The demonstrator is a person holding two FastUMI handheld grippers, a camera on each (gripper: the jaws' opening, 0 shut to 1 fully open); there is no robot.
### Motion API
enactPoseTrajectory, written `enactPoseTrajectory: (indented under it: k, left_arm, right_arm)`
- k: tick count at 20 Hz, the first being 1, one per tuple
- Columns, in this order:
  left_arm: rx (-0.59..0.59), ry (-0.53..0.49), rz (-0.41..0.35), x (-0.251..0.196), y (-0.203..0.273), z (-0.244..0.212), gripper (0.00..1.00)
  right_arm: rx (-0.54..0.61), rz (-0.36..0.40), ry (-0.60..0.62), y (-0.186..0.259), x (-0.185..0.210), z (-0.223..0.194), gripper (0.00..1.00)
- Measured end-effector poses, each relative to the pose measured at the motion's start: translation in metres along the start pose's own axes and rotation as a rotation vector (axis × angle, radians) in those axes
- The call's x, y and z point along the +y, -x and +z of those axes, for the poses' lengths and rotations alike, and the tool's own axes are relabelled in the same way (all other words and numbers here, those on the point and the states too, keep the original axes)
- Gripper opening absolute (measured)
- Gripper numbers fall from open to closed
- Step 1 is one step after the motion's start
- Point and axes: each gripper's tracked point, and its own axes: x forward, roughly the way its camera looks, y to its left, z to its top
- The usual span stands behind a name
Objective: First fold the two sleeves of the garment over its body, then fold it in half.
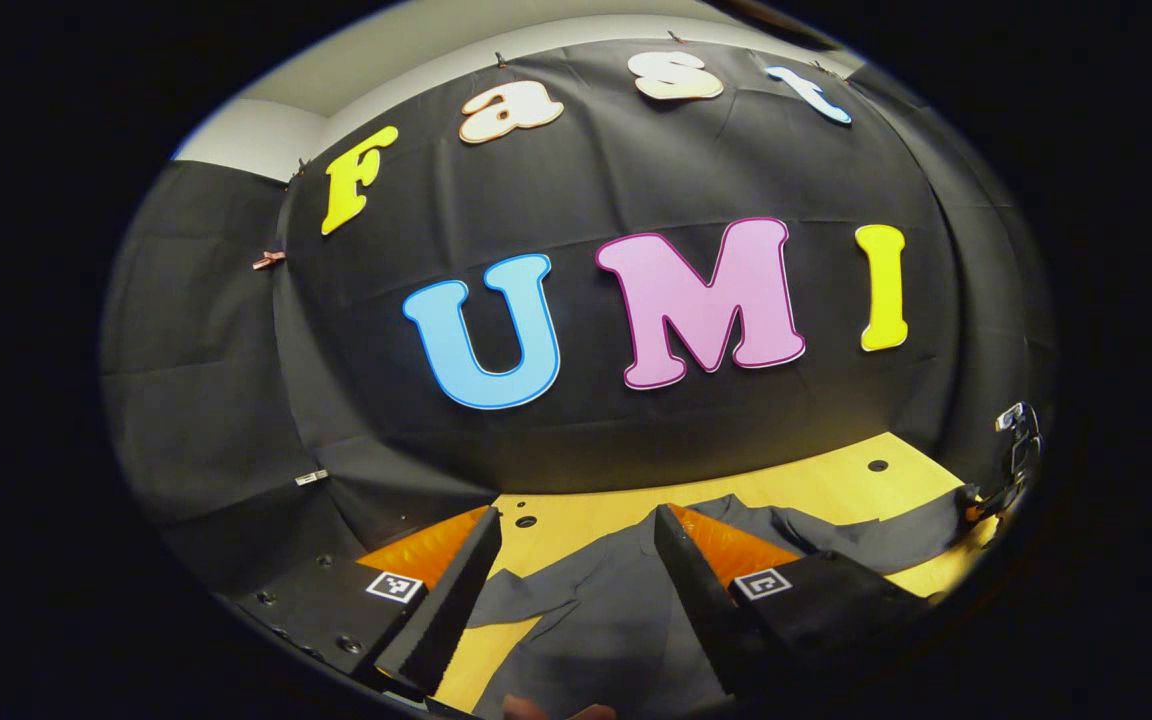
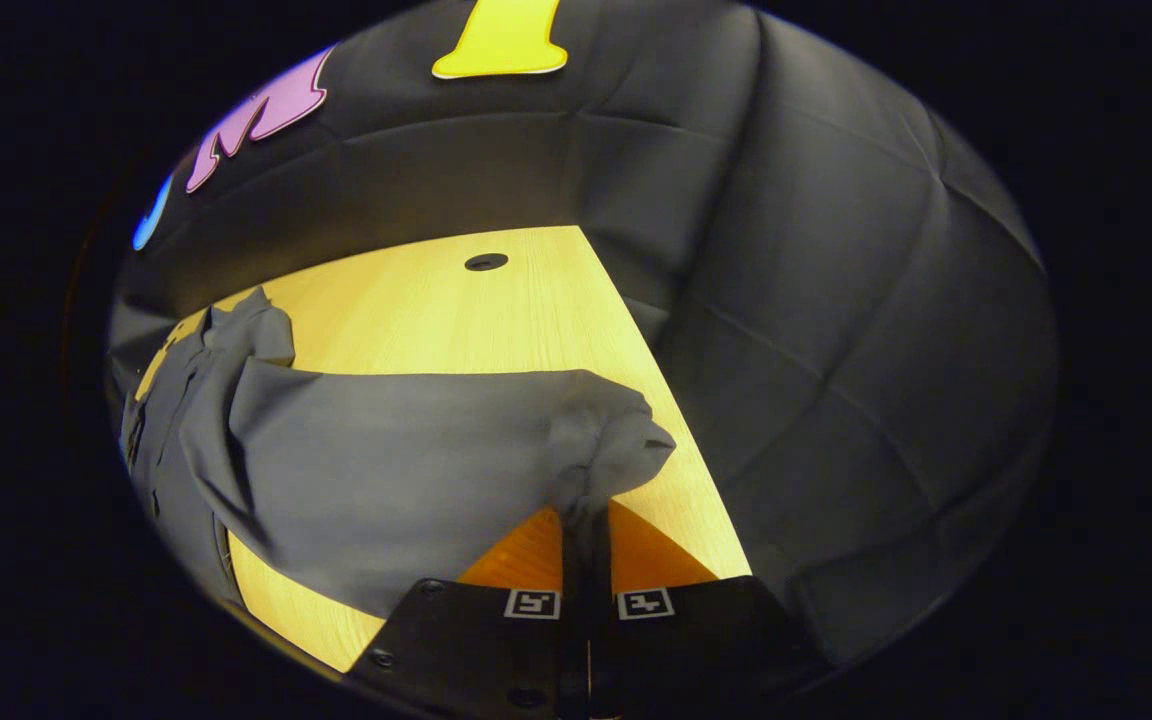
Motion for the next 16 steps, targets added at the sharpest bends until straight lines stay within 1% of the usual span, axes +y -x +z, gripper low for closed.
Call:
enactPoseTrajectory:
  k: [1,4,6,9,13,16]
  left_arm:
    - [-0.007,-0.003,0.002,0.003,0.001,0.002,0.97]
    - [-0.020,-0.005,-0.003,0.012,0.001,0.001,0.97]
    - [-0.024,0.005,-0.016,0.018,0.001,-0.001,0.97]
    - [-0.039,0.020,-0.040,0.033,-0.001,-0.005,0.97]
    - [-0.059,0.042,-0.080,0.061,-0.006,-0.010,0.97]
    - [-0.067,0.055,-0.106,0.085,-0.012,-0.017,0.97]
  right_arm:
    - [0.003,0.005,-0.008,0.005,0.003,0.002,0.06]
    - [-0.069,-0.012,-0.067,0.028,0.000,0.023,0.06]
    - [-0.110,-0.024,-0.064,0.053,0.000,0.031,0.06]
    - [-0.165,-0.030,-0.045,0.096,0.010,0.043,0.06]
    - [-0.235,-0.053,-0.033,0.153,0.037,0.058,0.06]
    - [-0.285,-0.053,-0.057,0.196,0.069,0.070,0.06]
